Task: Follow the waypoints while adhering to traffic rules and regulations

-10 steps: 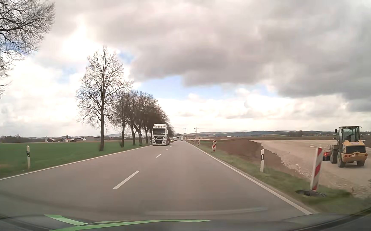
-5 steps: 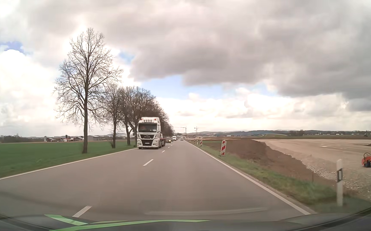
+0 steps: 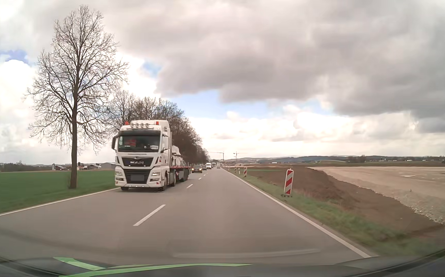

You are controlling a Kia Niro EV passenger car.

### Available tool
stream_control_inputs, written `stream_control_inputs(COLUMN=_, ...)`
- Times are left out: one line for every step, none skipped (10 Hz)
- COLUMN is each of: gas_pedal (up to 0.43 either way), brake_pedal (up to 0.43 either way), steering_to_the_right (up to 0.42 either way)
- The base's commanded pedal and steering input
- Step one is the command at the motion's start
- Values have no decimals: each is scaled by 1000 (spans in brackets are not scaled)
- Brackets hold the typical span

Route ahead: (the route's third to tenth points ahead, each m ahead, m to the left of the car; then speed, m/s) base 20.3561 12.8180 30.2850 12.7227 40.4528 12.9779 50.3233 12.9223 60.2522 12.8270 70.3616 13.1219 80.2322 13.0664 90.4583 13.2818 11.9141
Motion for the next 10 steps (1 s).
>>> stream_control_inputs(gas_pedal=79, brake_pedal=0, steering_to_the_right=-3)
stream_control_inputs(gas_pedal=79, brake_pedal=0, steering_to_the_right=-3)
stream_control_inputs(gas_pedal=79, brake_pedal=0, steering_to_the_right=-3)
stream_control_inputs(gas_pedal=79, brake_pedal=0, steering_to_the_right=-3)
stream_control_inputs(gas_pedal=79, brake_pedal=0, steering_to_the_right=-3)
stream_control_inputs(gas_pedal=79, brake_pedal=0, steering_to_the_right=-3)
stream_control_inputs(gas_pedal=79, brake_pedal=0, steering_to_the_right=-4)
stream_control_inputs(gas_pedal=87, brake_pedal=0, steering_to_the_right=-4)
stream_control_inputs(gas_pedal=87, brake_pedal=0, steering_to_the_right=-4)
stream_control_inputs(gas_pedal=87, brake_pedal=0, steering_to_the_right=-3)
